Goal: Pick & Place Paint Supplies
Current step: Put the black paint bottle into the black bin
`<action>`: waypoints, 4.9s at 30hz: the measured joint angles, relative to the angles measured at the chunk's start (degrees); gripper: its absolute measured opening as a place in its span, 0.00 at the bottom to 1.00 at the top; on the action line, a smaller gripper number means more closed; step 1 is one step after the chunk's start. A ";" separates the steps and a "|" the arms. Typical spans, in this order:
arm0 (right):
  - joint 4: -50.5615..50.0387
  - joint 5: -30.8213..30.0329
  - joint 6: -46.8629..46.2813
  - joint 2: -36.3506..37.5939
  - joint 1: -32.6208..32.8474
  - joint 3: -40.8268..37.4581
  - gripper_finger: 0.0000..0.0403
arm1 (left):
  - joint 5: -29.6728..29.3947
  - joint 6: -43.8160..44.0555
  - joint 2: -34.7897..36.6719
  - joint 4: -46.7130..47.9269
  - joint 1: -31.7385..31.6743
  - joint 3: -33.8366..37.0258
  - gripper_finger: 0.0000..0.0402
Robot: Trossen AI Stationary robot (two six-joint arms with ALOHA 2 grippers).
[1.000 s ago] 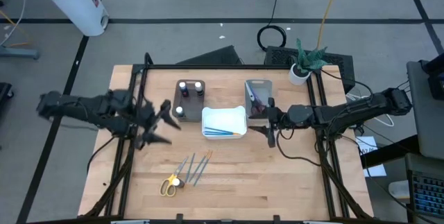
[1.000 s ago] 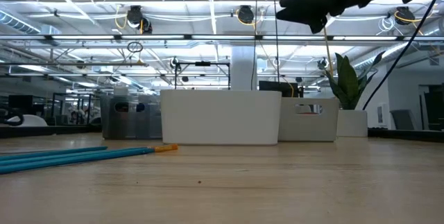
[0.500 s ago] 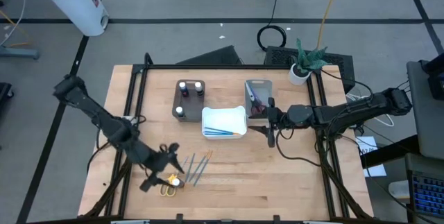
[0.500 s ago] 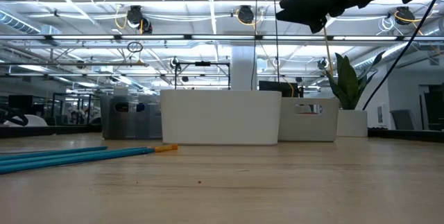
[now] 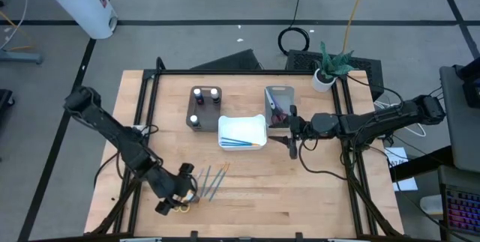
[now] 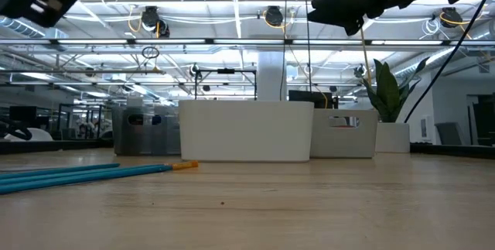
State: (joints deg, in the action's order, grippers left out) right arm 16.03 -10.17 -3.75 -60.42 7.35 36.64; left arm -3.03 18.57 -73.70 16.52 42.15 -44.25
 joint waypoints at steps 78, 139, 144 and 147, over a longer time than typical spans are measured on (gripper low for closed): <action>-0.09 0.00 -0.99 0.00 0.00 0.02 0.42 | -3.48 4.48 -3.14 2.92 -0.98 0.04 0.52; -0.09 0.00 -0.96 0.00 -0.02 0.02 0.42 | 0.00 7.48 -3.20 -0.30 -0.73 0.06 0.57; -0.09 0.00 -1.07 0.01 -0.01 0.02 0.42 | 0.51 7.48 -5.67 -1.58 -0.64 0.07 0.57; -0.09 0.00 -1.05 0.00 -0.02 0.02 0.42 | 0.54 7.48 -6.55 -2.42 -0.61 0.07 0.57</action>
State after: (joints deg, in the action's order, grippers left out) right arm 15.94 -10.17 -4.80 -60.42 7.33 36.67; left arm -2.49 26.04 -80.25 14.09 41.54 -44.18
